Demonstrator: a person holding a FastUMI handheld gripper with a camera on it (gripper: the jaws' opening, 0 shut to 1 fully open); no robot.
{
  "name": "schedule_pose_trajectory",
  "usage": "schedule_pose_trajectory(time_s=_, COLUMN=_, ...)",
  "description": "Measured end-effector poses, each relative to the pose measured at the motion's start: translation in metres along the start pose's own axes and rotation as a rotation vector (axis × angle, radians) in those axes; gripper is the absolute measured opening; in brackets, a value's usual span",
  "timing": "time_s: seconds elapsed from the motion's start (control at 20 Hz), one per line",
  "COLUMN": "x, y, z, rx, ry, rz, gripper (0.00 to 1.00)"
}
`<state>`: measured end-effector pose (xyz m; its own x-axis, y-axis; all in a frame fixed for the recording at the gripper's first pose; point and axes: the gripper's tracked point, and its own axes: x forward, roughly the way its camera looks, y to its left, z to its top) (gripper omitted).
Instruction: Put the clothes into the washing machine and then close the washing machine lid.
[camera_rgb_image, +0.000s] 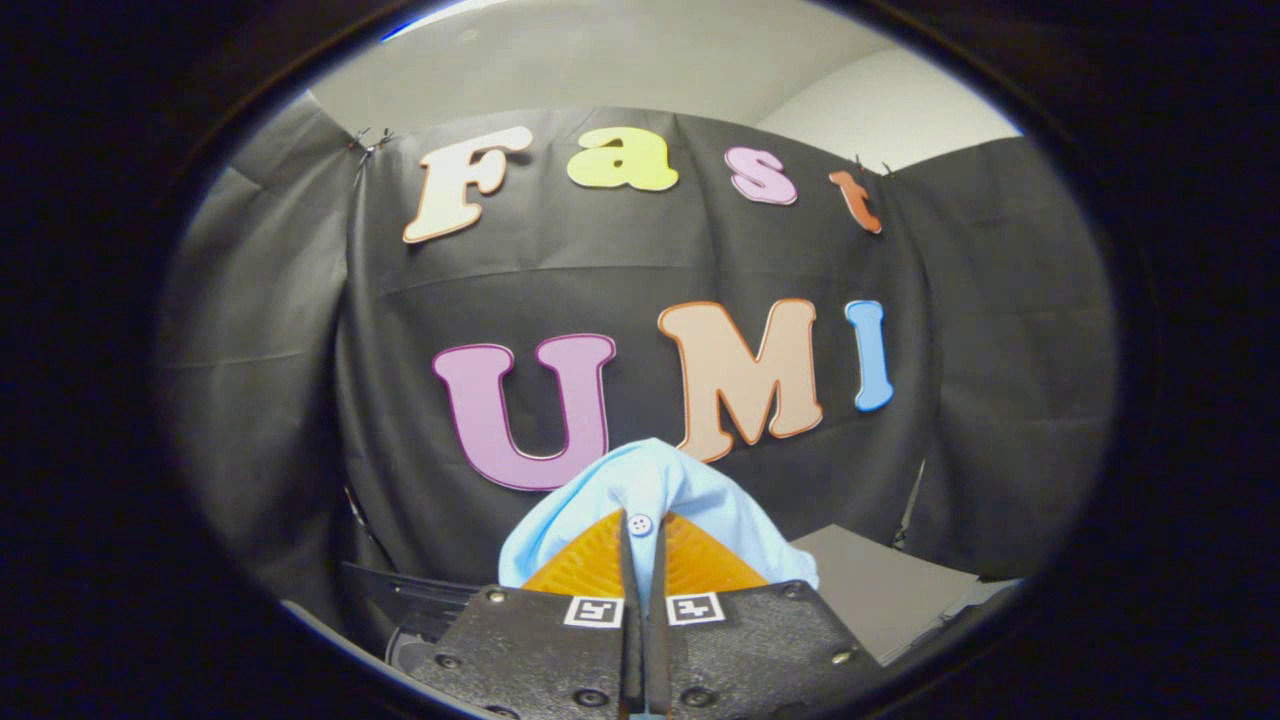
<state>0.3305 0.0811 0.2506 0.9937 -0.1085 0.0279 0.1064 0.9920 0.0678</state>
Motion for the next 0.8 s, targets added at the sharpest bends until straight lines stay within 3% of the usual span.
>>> schedule_pose_trajectory(time_s=0.15, x=-0.008, y=0.039, z=0.0, rx=-0.015, ry=-0.034, rz=0.061, gripper=0.02)
schedule_pose_trajectory(time_s=0.3, x=-0.014, y=0.07, z=-0.007, rx=-0.037, ry=-0.066, rz=0.058, gripper=0.01)
schedule_pose_trajectory(time_s=0.8, x=-0.028, y=0.154, z=-0.107, rx=-0.117, ry=0.024, rz=0.065, gripper=0.02)
